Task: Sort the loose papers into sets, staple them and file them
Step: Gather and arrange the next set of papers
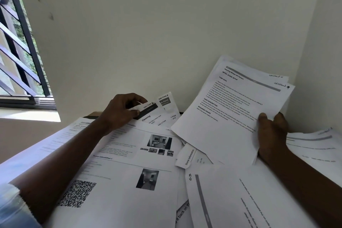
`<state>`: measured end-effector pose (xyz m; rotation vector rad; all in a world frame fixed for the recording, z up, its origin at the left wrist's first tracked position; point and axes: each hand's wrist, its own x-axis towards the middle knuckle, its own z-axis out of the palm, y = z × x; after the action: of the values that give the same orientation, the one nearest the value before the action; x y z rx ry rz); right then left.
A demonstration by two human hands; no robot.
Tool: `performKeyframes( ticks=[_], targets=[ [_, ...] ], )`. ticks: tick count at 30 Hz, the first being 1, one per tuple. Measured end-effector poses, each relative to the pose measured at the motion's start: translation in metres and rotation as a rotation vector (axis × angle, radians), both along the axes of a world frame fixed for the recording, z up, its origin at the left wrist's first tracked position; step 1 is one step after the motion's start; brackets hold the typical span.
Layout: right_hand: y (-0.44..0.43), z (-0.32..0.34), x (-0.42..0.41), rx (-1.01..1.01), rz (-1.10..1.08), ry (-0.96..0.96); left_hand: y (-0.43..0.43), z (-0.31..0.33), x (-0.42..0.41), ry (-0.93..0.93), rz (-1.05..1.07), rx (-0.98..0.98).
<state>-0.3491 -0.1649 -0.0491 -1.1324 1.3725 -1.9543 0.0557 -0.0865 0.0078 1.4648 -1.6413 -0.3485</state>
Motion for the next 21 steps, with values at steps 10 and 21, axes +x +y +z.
performKeyframes(
  ticks=[10,21],
  targets=[
    [0.001,0.000,-0.002,0.009,-0.001,-0.036,0.002,-0.001,-0.011,-0.167,0.089,-0.015],
    [0.007,0.015,-0.007,0.079,0.040,-0.315,0.006,0.001,-0.025,-0.612,0.267,-0.137]
  ],
)
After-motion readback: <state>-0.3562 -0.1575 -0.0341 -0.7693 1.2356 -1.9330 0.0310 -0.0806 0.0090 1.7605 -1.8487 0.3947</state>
